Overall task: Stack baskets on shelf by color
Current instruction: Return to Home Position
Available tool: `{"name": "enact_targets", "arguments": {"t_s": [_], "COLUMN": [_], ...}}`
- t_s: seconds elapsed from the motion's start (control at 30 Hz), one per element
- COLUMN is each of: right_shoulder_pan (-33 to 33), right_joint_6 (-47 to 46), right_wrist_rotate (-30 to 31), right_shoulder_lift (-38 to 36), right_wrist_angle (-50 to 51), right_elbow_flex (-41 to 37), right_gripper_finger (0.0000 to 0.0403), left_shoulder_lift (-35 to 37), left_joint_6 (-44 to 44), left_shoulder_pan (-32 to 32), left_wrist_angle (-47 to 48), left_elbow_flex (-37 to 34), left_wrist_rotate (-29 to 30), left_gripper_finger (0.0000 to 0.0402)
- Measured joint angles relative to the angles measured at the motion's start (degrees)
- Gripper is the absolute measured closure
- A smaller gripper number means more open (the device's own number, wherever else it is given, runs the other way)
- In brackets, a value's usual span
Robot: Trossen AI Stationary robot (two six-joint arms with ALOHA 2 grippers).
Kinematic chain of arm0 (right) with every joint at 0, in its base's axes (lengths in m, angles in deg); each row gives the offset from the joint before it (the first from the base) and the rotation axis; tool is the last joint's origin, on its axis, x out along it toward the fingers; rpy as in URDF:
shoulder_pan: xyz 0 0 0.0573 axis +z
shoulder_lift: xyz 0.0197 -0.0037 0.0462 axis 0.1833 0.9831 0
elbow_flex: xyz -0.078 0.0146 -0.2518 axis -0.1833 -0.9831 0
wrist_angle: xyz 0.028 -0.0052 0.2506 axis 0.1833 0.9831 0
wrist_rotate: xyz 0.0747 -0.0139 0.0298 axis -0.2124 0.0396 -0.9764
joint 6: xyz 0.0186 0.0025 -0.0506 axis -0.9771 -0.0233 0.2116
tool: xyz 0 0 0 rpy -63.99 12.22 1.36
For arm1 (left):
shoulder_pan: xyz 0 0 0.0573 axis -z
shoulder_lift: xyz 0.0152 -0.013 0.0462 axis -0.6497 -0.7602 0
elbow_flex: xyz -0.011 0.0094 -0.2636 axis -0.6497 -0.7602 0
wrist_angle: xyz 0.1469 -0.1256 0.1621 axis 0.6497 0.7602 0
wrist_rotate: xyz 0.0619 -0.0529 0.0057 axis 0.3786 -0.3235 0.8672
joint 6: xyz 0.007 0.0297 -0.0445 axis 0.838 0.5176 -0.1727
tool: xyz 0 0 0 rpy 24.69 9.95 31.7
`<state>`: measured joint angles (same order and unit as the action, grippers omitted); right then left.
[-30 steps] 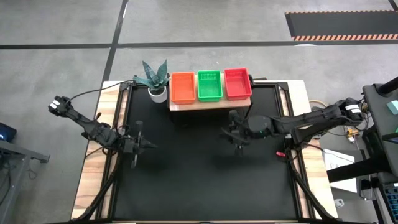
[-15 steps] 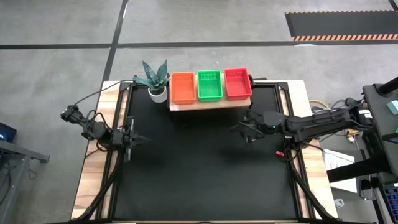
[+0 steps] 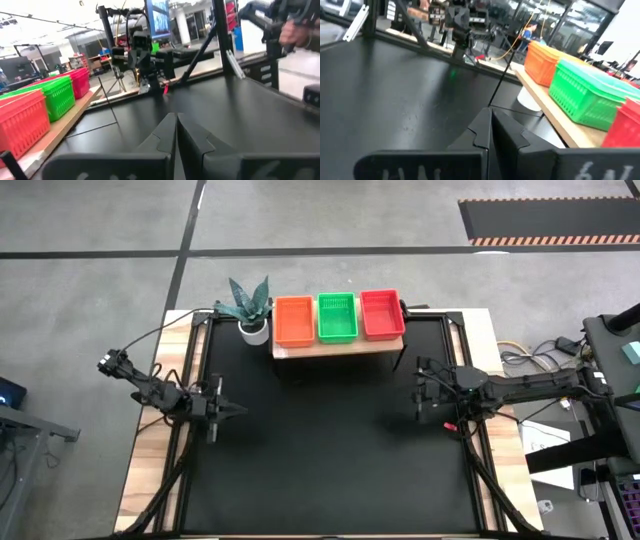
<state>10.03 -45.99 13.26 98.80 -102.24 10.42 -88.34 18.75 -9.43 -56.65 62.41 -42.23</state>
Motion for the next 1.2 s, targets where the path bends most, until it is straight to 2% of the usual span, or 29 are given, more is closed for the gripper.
{"name": "enact_targets", "arguments": {"t_s": [0.3,0.63,0.73,0.87,1.2], "right_shoulder_pan": [0.0,0.0,0.0,0.04,0.13], "right_joint_6": [1.23,7.42,7.98,6.63,3.45], "right_wrist_rotate": [0.54,-0.46,-2.87,-6.01,-6.12], "right_shoulder_lift": [-12.9,-22.16,-25.64,-26.17,-25.04], "right_wrist_angle": [-2.22,-1.87,-1.75,-3.51,-1.67], "right_elbow_flex": [-6.73,-6.97,-6.99,-7.01,-7.01], "right_gripper_finger": [0.0394,0.0394,0.0394,0.0394,0.0394], "left_shoulder_lift": [-3.19,-6.11,-7.21,-8.11,-10.18], "left_joint_6": [-2.77,-3.16,-2.6,-2.55,-2.51], "left_shoulder_pan": [0.0,0.0,0.0,0.0,0.0], "left_wrist_angle": [-2.37,-3.71,-4.11,-4.51,-4.91], "left_elbow_flex": [-0.56,-1.17,-1.16,-1.13,-1.22], "left_wrist_rotate": [0.06,0.02,0.03,0.01,0.01], "left_gripper_finger": [0.0402,0.0402,0.0402,0.0402,0.0402]}}
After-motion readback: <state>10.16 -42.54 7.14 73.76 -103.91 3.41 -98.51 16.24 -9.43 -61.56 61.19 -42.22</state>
